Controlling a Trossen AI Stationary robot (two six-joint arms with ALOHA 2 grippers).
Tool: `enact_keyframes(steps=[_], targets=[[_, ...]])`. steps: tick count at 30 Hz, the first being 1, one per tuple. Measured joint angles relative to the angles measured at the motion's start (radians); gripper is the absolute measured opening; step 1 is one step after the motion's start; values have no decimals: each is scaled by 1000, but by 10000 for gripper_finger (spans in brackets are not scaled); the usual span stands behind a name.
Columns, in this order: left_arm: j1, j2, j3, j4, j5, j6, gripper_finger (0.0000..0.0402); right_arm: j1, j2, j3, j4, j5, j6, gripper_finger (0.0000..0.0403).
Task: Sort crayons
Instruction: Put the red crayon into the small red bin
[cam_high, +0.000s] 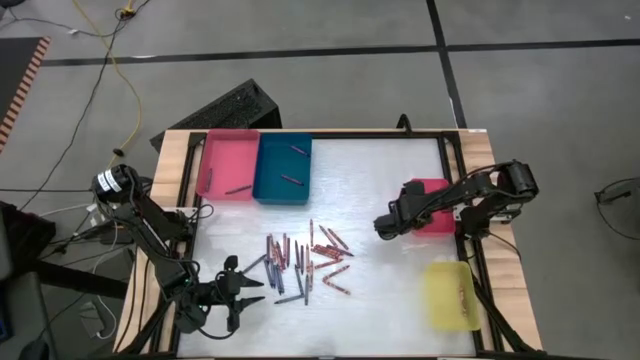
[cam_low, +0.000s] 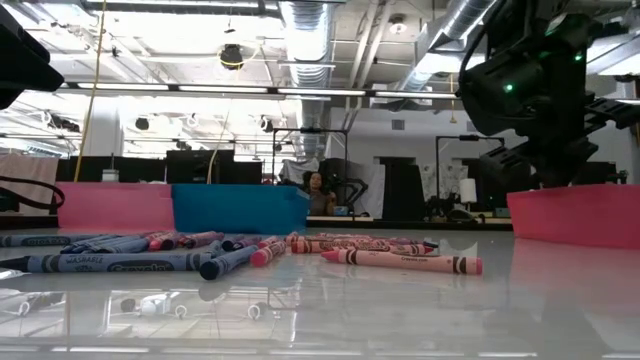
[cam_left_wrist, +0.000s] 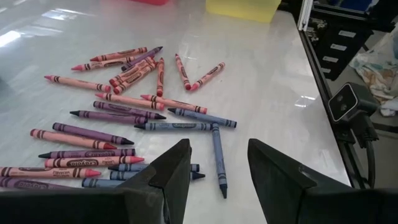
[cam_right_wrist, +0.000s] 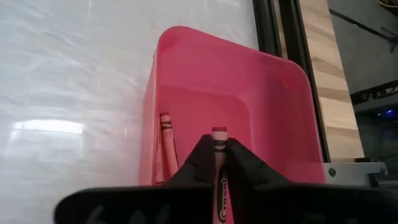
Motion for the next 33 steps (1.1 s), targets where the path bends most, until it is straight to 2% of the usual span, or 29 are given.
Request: enact_keyframes(steps=[9,16,20,24,28,33], targets=[[0,0,0,0,-1,-5,149,-4,0,15,-4,-6,-65,102],[0,0,0,1,-2,-9,149,19,0,133,-50,16,-205,113],[0,0,0,0,-5,-9,149,76,-1,241,-4,41,-348,113],[0,0,0,0,-6,-9,149,160,-1,314,178,55,-585,113],[0,0,0,0,-8,-9,149,231,-2,316,451,51,-853,113],[0,0,0,2,-7,-15,149,266,-2,276,721,2,-1044,113]])
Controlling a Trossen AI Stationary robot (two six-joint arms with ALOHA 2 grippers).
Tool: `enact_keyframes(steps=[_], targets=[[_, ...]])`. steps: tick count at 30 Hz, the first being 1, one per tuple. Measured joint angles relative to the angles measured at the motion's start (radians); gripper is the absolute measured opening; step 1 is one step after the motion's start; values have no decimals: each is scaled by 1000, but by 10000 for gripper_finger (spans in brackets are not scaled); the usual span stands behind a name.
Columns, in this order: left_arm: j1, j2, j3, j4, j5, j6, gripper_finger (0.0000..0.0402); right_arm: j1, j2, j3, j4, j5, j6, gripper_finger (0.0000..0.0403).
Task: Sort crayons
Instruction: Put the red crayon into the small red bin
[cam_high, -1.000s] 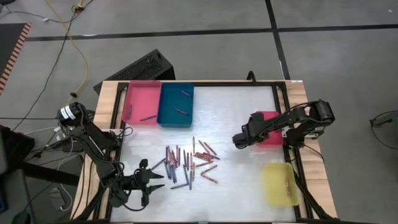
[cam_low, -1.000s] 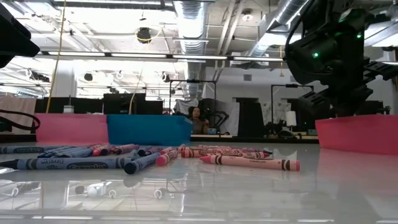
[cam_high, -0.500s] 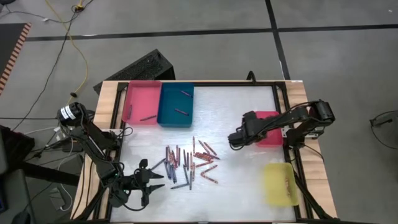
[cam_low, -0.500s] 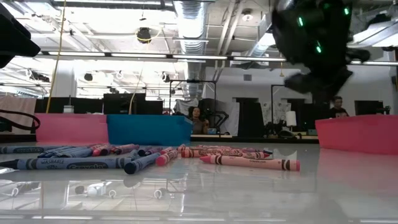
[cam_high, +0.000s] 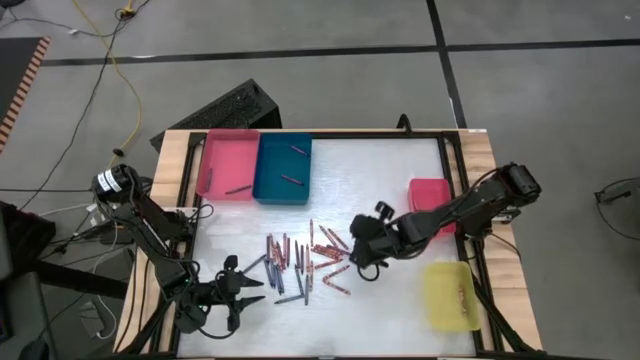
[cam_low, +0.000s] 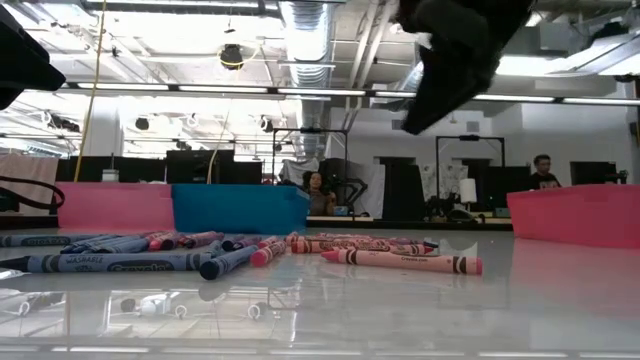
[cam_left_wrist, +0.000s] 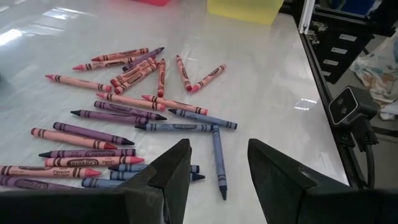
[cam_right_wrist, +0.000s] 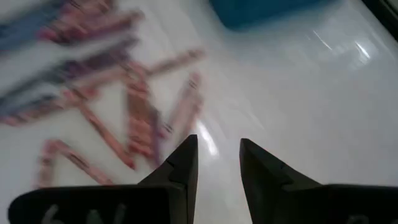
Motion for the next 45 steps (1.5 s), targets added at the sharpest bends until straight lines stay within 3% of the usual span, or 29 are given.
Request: enact_keyframes(steps=[6,18,26,40,45], targets=[[0,0,0,0,5,-11,149,-3,1,-94,286,-57,-134,113],[0,0,0,-4,2,-5,149,-17,57,-254,573,-58,-128,113],[0,0,0,-8,0,-10,149,-30,184,-258,626,-57,-126,113],[0,0,0,-20,1,-22,149,-71,289,-255,614,-64,-41,113],[0,0,0,-24,2,-30,149,-73,291,-254,565,-63,33,89]])
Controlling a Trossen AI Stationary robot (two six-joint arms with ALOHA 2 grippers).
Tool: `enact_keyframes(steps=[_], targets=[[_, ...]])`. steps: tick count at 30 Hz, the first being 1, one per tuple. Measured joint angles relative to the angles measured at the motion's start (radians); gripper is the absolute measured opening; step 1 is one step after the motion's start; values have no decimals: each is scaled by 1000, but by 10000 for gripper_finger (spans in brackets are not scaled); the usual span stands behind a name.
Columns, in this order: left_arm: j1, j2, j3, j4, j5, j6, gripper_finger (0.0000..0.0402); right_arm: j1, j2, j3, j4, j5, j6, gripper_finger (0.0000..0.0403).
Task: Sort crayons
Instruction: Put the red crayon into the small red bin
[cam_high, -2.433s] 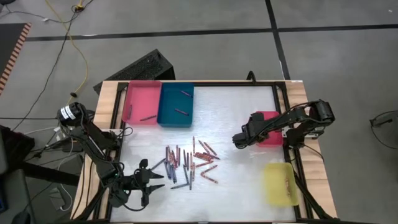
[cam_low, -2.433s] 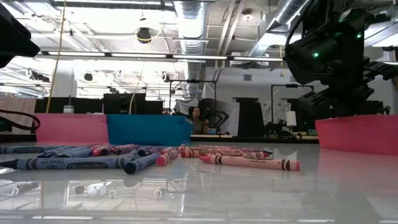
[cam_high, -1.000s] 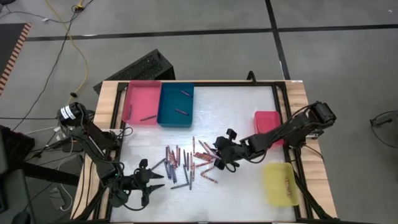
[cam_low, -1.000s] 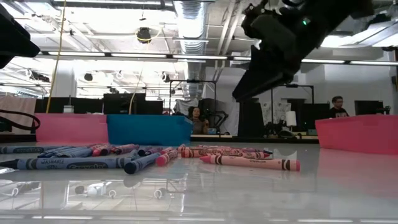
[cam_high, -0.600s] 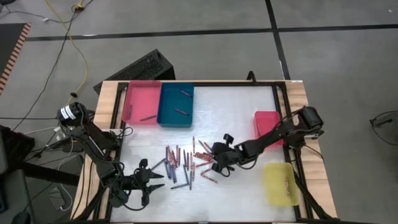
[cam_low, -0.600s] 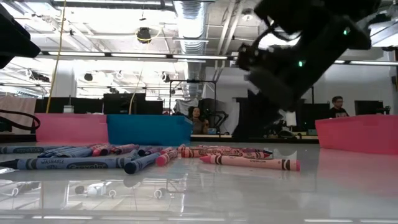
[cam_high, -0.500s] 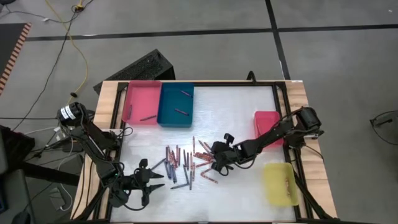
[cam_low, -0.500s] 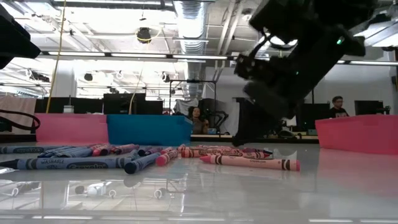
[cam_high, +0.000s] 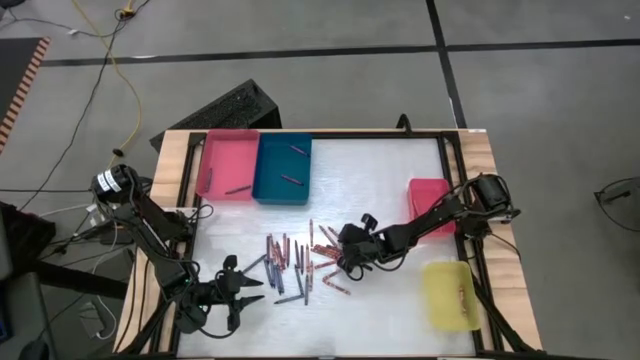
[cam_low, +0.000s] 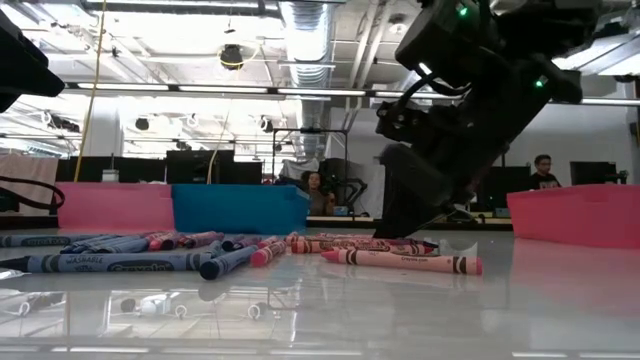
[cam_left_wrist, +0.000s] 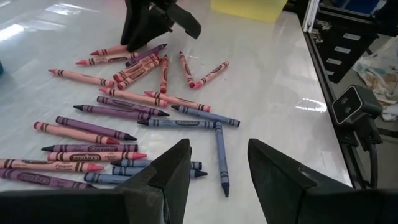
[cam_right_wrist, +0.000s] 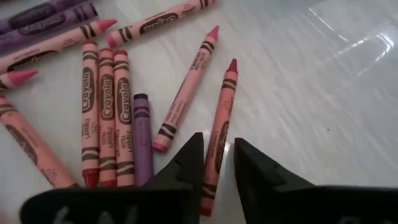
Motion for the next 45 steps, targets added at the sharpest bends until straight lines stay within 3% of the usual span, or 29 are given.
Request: enact_keyframes(steps=[11,21,28,45], targets=[[0,0,0,0,0,-9,149,-2,1,-2,-32,-7,80,9],[0,0,0,1,2,-17,149,21,-34,-6,-10,44,135,3],[0,0,0,1,2,-21,149,34,-133,-6,-43,93,180,3],[0,0,0,1,3,-20,149,33,-375,-5,-642,196,624,3]])
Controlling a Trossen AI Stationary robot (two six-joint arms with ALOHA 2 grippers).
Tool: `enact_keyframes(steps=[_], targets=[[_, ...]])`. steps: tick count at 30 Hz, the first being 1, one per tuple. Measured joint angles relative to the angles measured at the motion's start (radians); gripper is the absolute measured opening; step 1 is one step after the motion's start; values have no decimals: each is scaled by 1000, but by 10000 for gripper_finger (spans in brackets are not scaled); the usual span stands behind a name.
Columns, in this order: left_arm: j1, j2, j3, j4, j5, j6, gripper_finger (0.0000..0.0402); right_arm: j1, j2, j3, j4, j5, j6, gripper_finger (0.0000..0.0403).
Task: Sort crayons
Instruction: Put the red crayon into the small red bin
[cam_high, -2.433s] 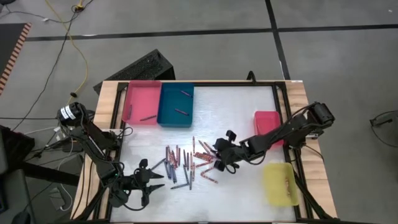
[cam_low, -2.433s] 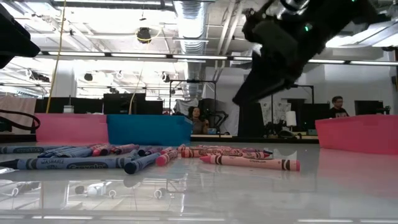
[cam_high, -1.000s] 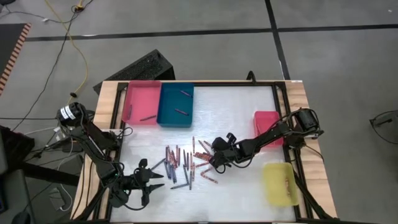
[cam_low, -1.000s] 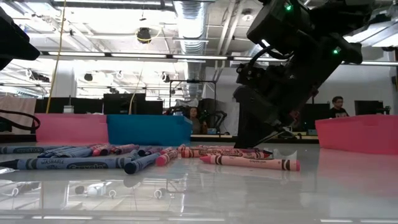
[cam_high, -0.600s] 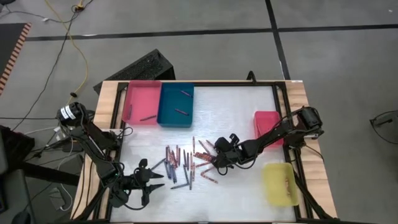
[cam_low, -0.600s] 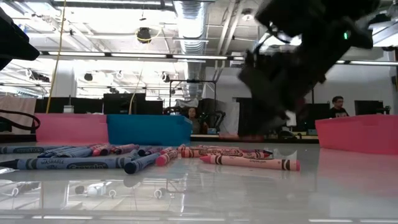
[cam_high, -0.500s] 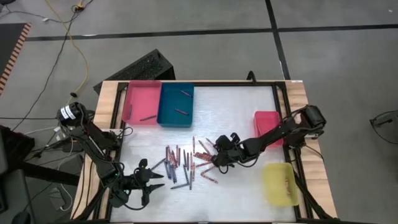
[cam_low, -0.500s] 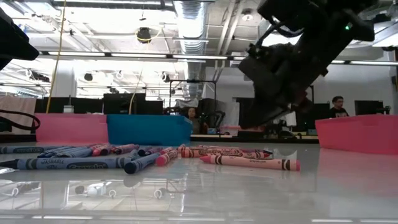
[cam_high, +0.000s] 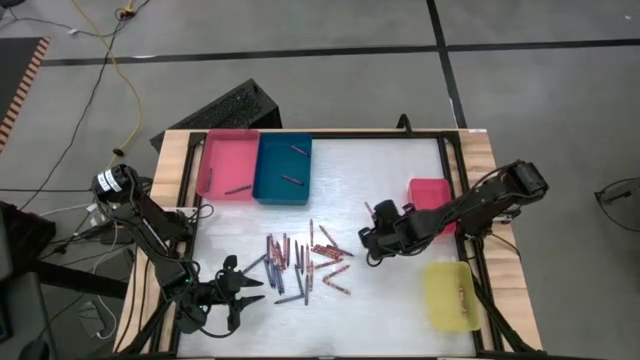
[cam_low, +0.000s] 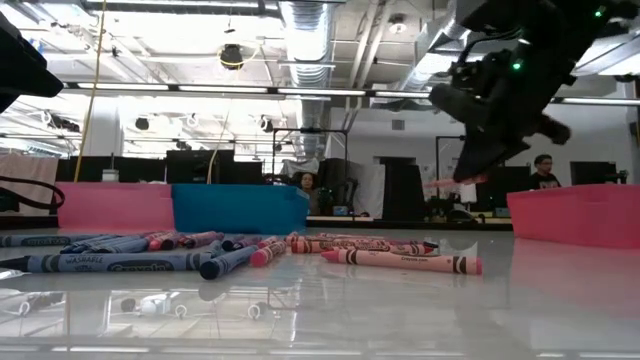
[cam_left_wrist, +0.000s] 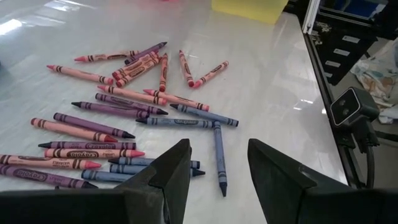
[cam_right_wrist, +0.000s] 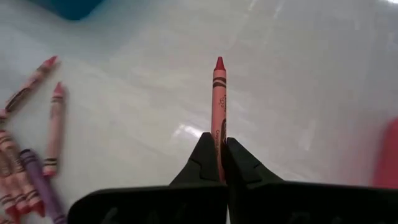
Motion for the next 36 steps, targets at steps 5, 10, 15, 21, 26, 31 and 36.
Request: enact_keyframes(steps=[5,10,15,21,26,31,36], targets=[[0,0,0,0,0,0,149,-1,-46,0,-136,7,76,3],[0,0,0,0,0,0,149,-1,-70,0,-288,7,189,2],[0,0,0,-1,-1,0,149,-1,-73,0,-441,-7,301,2],[0,0,0,-1,-4,0,149,-3,-73,1,-564,-34,373,2],[0,0,0,-2,-6,6,149,-7,-73,2,-612,-42,403,2],[0,0,0,-2,-6,6,149,-40,-51,2,-667,-108,406,2],[0,0,0,-2,-6,5,149,-71,17,2,-691,-144,398,2]])
